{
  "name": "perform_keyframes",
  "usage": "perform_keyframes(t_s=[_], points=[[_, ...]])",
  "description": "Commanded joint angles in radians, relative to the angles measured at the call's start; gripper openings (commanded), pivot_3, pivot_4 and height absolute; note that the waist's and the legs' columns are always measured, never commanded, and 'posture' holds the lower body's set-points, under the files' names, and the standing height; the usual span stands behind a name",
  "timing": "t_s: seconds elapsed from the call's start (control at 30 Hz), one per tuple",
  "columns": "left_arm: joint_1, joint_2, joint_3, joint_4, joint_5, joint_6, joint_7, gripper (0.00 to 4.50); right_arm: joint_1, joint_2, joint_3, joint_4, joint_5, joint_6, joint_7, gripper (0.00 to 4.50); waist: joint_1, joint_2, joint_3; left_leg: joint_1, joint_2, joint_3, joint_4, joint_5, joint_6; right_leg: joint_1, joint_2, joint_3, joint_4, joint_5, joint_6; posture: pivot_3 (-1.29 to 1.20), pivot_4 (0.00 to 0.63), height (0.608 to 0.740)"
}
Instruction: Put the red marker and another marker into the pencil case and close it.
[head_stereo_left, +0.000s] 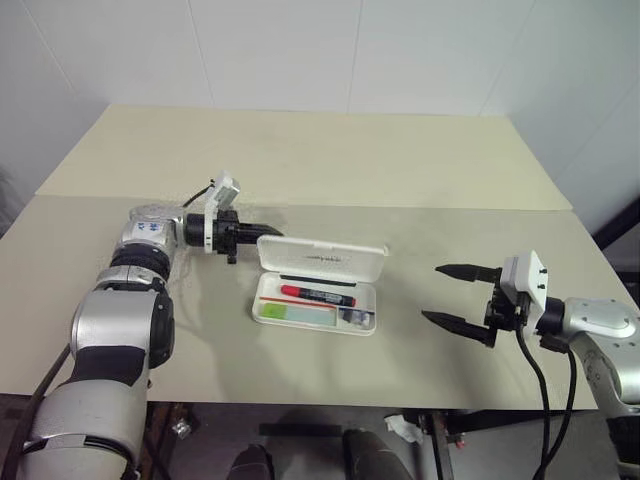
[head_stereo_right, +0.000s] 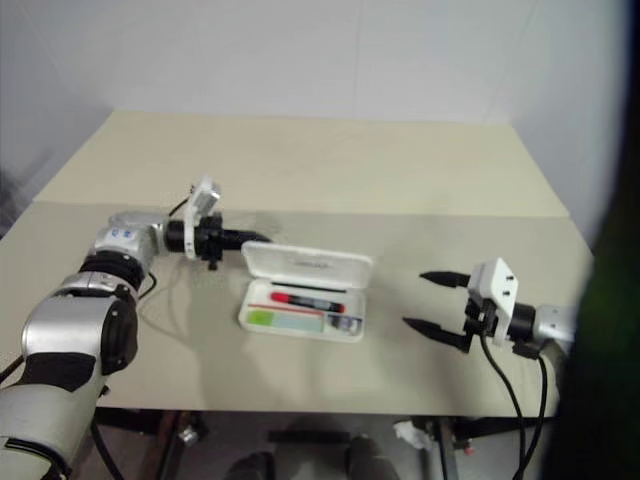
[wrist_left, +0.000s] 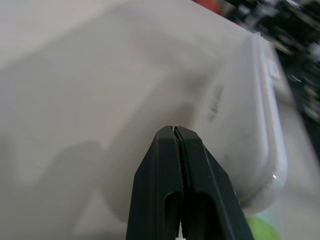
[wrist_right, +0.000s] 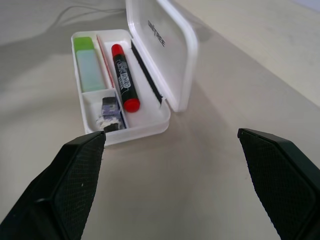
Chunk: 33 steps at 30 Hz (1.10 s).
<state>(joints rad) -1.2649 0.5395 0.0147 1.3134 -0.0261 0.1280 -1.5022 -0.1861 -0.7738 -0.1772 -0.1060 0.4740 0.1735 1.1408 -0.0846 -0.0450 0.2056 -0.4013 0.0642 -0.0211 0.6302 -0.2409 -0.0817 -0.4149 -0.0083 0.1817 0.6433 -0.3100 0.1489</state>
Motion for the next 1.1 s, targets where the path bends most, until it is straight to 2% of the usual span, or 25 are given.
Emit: perform_keyframes(t_s=[0.03,0.37,0.6,0.87,1.1], points=[[-0.036,0.032,-0.041,-0.026,0.024,-0.037,-0.112,0.06,-0.009,-0.020,-0.044,-0.017,0.021,-0.008,0.002,4.50,0.000,0.000,0.000,0.000,0.000,0.000,0.000,0.000,0.000,0.000,0.000,0.000,0.000,0.000,0.000,0.00,0.150,0.740],[0.017,0.009,-0.262,-0.126,-0.049,-0.194,-0.112,0.06,-0.115,-0.013,-0.007,0.106,0.020,-0.039,0.098,4.50,0.002,0.000,0.000,0.000,0.000,0.000,0.001,0.000,0.000,0.000,0.000,0.000,0.000,0.000,0.000,0.00,0.150,0.740],[0.052,-0.008,-0.394,-0.205,-0.081,-0.309,-0.112,0.06,-0.195,-0.014,-0.042,0.225,0.070,-0.046,0.186,4.50,0.001,0.000,0.000,0.000,0.000,-0.001,0.000,0.000,0.000,0.000,0.000,0.000,0.000,0.000,0.000,0.00,0.150,0.740],[0.061,-0.033,-0.477,-0.217,-0.065,-0.418,-0.112,0.06,-0.229,-0.026,-0.105,0.245,0.160,0.011,0.222,4.50,0.001,0.000,0.000,0.000,0.000,0.000,0.001,0.000,0.000,0.000,0.000,0.001,0.000,0.000,0.000,0.00,0.150,0.740],[0.064,-0.048,-0.516,-0.199,-0.023,-0.493,-0.112,0.06,-0.235,-0.049,-0.113,0.261,0.154,0.015,0.240,4.50,0.001,0.000,0.000,0.001,0.000,0.000,0.002,0.000,0.000,0.001,0.000,0.001,0.000,0.000,0.000,0.00,0.150,0.740]])
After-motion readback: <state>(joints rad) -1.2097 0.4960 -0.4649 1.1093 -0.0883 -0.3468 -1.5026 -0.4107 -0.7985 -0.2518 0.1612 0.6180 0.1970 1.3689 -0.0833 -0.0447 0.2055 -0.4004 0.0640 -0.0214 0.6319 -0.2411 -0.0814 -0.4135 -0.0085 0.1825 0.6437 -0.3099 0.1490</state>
